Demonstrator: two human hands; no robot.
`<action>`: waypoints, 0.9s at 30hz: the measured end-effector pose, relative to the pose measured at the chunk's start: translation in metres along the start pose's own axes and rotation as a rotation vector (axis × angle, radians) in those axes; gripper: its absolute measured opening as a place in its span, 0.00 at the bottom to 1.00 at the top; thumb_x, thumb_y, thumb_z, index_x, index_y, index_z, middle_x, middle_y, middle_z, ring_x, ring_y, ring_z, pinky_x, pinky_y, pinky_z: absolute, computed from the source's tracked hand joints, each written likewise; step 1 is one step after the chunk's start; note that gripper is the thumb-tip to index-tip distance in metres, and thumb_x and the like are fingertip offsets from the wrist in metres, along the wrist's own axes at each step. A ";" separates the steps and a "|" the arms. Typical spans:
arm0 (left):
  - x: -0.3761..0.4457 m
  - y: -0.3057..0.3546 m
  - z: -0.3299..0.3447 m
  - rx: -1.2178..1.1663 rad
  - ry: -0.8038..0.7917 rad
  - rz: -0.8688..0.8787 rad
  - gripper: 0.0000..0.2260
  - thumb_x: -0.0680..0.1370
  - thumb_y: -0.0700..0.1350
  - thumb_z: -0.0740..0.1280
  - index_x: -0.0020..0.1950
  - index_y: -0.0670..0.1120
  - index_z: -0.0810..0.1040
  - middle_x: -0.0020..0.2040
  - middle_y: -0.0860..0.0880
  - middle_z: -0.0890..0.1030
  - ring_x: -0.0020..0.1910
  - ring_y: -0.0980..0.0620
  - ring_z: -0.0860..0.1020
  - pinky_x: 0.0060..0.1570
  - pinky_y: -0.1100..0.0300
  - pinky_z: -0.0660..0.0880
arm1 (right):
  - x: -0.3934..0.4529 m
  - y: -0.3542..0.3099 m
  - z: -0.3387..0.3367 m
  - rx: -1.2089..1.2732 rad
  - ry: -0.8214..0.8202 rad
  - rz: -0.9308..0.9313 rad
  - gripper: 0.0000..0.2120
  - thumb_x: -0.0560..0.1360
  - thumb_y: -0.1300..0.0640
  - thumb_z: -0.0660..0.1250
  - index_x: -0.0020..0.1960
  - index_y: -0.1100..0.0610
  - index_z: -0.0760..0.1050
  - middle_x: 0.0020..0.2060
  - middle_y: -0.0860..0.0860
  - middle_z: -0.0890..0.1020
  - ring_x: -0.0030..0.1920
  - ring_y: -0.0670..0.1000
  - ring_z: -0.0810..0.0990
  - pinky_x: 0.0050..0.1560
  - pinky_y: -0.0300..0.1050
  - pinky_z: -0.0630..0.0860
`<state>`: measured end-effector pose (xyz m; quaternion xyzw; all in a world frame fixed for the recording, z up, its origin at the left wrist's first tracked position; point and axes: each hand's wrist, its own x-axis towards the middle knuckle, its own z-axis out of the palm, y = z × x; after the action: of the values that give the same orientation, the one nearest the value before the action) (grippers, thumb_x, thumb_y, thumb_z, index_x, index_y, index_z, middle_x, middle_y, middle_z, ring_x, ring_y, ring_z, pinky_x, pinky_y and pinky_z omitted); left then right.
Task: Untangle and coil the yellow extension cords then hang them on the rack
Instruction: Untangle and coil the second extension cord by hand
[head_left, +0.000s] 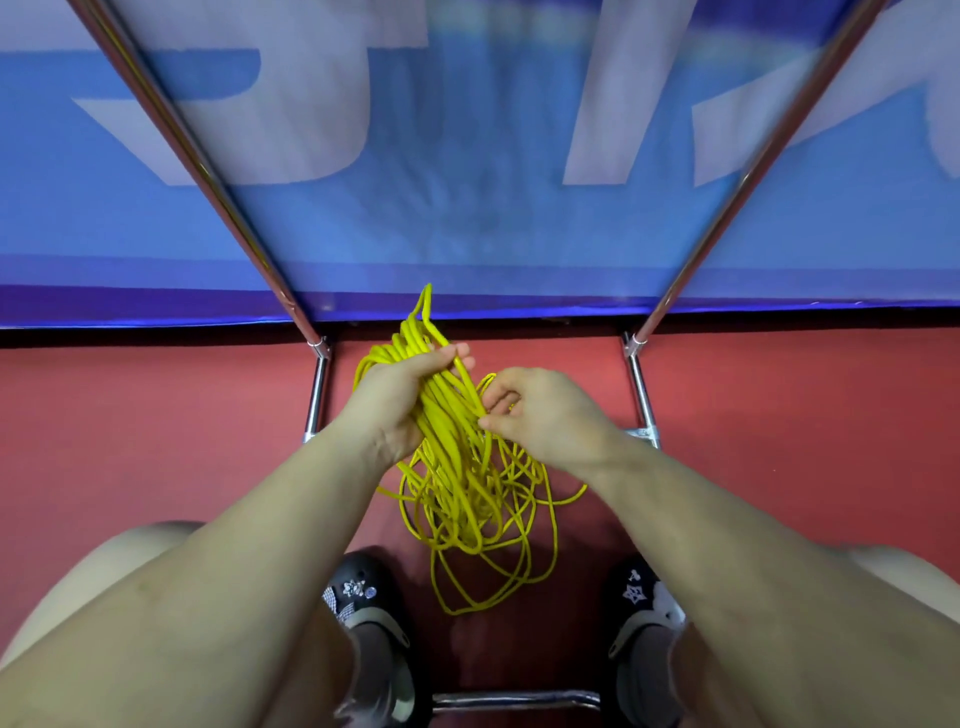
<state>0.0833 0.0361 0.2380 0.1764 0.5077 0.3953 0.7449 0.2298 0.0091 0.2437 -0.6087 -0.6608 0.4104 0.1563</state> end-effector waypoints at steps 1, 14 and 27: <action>0.001 0.000 -0.001 -0.004 0.000 0.000 0.08 0.79 0.39 0.61 0.44 0.42 0.78 0.33 0.48 0.82 0.34 0.52 0.79 0.37 0.57 0.79 | 0.001 0.000 0.000 -0.036 0.018 -0.026 0.06 0.72 0.59 0.70 0.49 0.58 0.78 0.34 0.44 0.75 0.38 0.47 0.75 0.46 0.44 0.74; 0.009 0.018 -0.015 -0.120 0.147 0.075 0.07 0.78 0.42 0.64 0.43 0.43 0.79 0.31 0.50 0.77 0.29 0.53 0.76 0.45 0.51 0.76 | -0.001 0.002 -0.025 -0.043 -0.455 0.132 0.10 0.79 0.52 0.60 0.39 0.53 0.67 0.41 0.55 0.81 0.36 0.49 0.76 0.38 0.39 0.70; 0.005 0.012 -0.011 0.024 0.098 0.039 0.06 0.78 0.42 0.64 0.44 0.42 0.76 0.25 0.51 0.77 0.28 0.54 0.74 0.31 0.64 0.76 | -0.003 -0.007 -0.043 0.450 -0.103 0.035 0.09 0.78 0.61 0.62 0.58 0.53 0.70 0.35 0.48 0.78 0.32 0.47 0.81 0.35 0.42 0.78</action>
<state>0.0688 0.0462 0.2382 0.1757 0.5448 0.4119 0.7090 0.2563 0.0217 0.2760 -0.5482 -0.5489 0.5806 0.2470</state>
